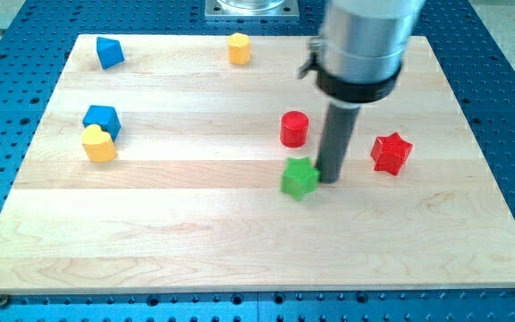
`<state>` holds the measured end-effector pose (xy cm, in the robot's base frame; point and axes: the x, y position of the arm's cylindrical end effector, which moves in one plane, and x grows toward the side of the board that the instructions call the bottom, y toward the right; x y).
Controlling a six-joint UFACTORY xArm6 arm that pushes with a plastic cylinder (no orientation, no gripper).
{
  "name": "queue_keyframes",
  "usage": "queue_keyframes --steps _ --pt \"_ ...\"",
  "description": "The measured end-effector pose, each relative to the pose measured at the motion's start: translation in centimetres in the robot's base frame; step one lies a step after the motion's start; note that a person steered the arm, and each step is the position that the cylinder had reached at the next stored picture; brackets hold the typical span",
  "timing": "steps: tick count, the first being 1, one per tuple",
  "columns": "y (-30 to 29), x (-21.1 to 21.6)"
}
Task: Place the red star at the top of the cube
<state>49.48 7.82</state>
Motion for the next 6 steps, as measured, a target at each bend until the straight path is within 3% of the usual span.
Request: queue_keyframes --steps 2,3,5,6 --pt "-2.0 2.2" --pt "7.3 2.3" --pt "10.7 -1.9" --pt "12.1 -6.1"
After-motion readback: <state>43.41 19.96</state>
